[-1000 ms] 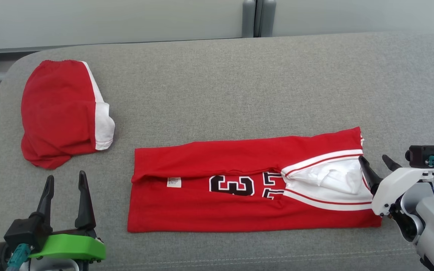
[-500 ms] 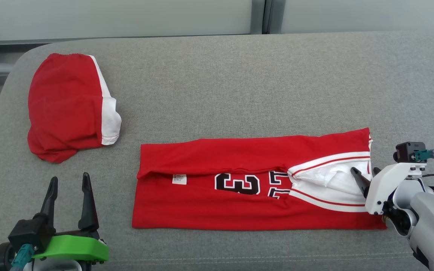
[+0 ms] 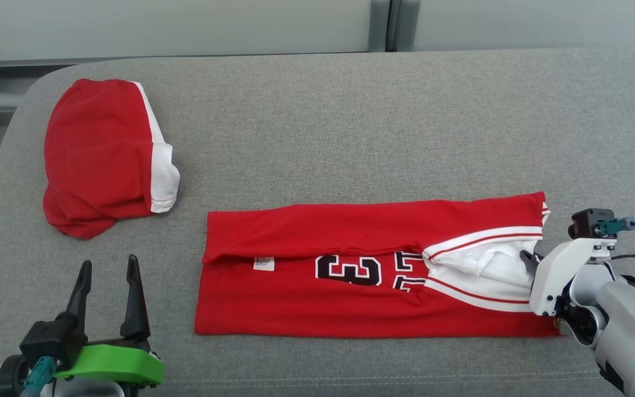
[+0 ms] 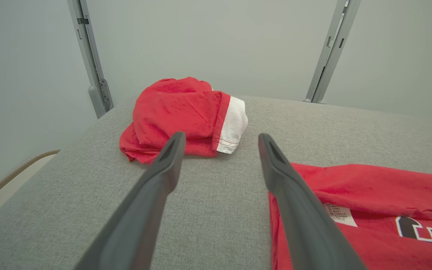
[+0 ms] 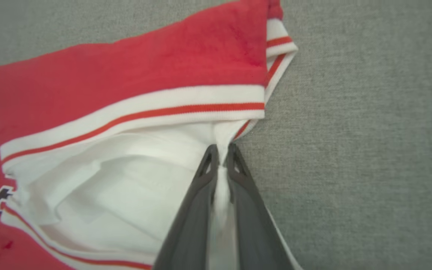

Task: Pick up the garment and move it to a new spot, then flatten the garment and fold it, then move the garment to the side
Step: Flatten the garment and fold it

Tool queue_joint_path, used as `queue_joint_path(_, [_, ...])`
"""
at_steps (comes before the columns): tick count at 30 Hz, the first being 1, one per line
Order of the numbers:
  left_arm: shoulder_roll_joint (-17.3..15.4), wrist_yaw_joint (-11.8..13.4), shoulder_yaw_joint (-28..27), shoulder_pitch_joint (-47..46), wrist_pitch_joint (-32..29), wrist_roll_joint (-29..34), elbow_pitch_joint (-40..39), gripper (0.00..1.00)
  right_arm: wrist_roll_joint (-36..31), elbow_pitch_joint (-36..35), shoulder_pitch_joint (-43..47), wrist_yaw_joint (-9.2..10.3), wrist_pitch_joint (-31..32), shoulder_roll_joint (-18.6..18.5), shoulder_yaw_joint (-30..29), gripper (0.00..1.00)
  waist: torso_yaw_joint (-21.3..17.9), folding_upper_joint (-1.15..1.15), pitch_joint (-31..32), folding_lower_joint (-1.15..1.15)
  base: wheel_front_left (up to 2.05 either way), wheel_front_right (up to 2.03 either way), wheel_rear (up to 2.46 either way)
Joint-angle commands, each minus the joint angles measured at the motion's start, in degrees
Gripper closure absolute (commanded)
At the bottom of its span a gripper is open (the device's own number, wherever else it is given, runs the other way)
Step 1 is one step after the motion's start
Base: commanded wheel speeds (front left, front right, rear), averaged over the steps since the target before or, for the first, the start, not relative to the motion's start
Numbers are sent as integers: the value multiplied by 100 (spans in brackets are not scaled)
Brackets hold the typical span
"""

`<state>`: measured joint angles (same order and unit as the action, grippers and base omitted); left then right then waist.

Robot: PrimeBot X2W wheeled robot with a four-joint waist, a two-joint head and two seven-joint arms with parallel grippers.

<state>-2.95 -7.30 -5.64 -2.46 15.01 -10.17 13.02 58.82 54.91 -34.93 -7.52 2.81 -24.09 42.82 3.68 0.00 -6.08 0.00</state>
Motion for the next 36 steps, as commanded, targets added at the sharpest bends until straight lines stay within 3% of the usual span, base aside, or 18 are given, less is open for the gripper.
queue_joint_path(1, [3,-17,-2,-73,13,-5,14,0,13,-11,12,8,-119,-70,25,100,-11,0,6,0,0,0,0])
queue_joint_path(14, [1,-21,71,-60,13,-56,32,0,-151,487,-400,10,-578,-740,5,100,-253,0,24,0,0,0,0])
queue_joint_path(20, [-1,-18,96,-57,13,-91,55,0,-62,452,-561,9,-511,-891,16,100,-389,0,-9,0,0,0,0])
queue_joint_path(25, [0,-19,118,-100,13,-129,94,0,309,-91,-557,8,-222,-899,28,100,-510,0,-32,0,0,0,0])
queue_joint_path(36, [-3,-20,174,-122,13,-181,176,0,1642,-2045,-274,5,612,-1203,-19,100,-638,0,35,0,0,0,0])
